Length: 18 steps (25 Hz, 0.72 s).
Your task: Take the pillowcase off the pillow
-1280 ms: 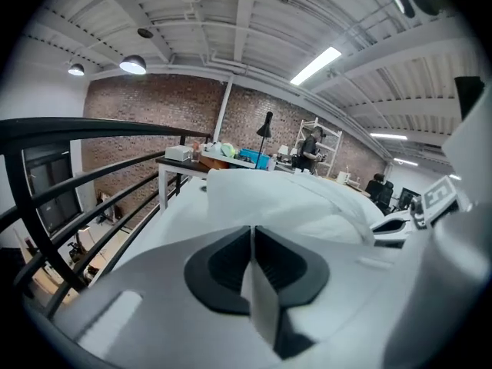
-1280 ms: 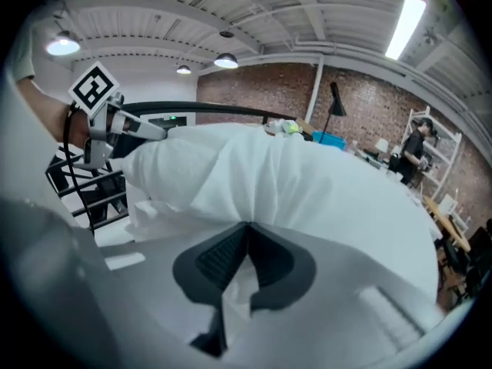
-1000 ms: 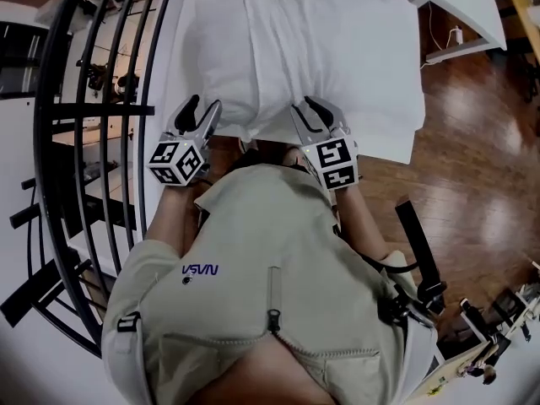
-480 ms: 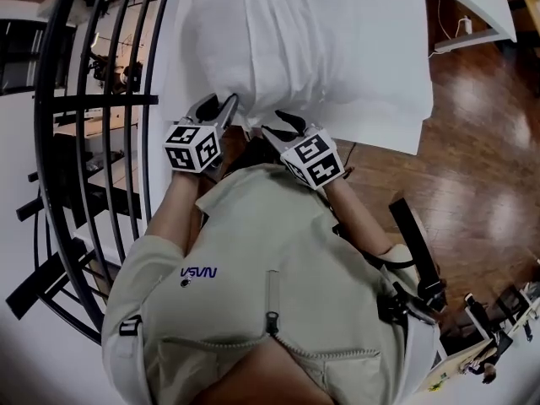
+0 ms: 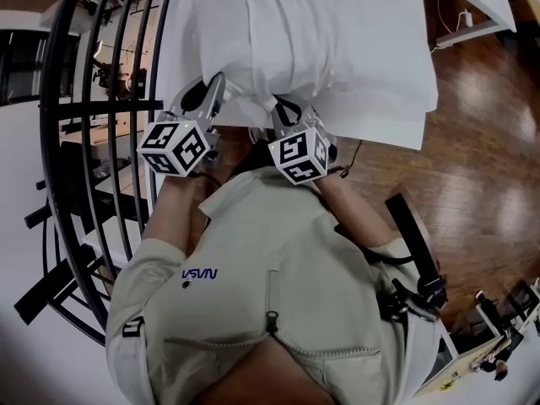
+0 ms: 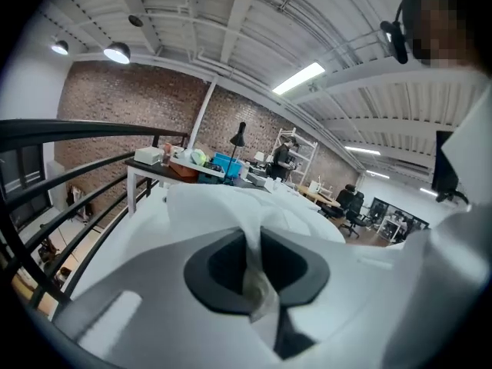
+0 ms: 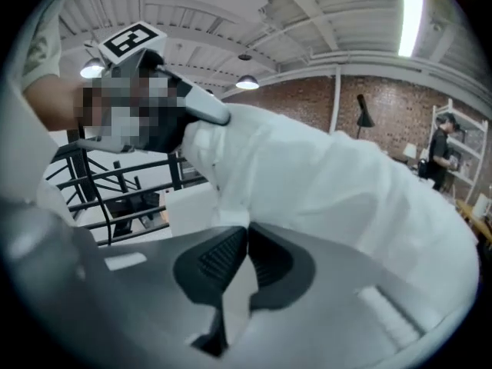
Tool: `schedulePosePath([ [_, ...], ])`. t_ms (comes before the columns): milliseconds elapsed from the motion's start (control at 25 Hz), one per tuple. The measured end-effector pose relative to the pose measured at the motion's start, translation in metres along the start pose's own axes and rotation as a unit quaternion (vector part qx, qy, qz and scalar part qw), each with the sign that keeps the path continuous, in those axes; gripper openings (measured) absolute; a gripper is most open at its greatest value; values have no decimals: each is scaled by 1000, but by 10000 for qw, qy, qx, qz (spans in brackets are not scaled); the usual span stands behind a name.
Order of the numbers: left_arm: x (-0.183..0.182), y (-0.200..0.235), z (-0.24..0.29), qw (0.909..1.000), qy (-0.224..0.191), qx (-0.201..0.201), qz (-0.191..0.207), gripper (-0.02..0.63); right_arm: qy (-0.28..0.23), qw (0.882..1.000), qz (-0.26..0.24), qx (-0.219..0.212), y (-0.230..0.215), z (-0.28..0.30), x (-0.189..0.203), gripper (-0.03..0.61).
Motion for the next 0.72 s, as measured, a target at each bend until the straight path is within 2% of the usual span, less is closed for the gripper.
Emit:
schedulePosePath([
  [200,-18,37,0,9992,-193,-321,-163,31,325,9955,-65,886,-52,-40,19,6],
  [320,-7,47,-6,9993,-44,-309,-201,31,615,9911,-20,1176,-79,-57,41,6],
  [480,31,48,-12,9982,227,-383,-407,31,963,9882,116,1187,-87,-55,61,6],
  [600,59,48,-15,9965,500,-465,-486,31,1171,9854,473,1142,-86,-52,77,6],
  [720,91,55,-16,9922,722,-469,-903,37,1405,9819,777,1004,-82,-45,98,6],
])
Point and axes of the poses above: the fingertips, and each gripper's own axes: z forward along the fingers, y to its left, x out of its underside, the point moved 6 cm from there along -z, backward along the fingers, and after that the axes turned 8 degrees about -y, right-handed, at the moved point
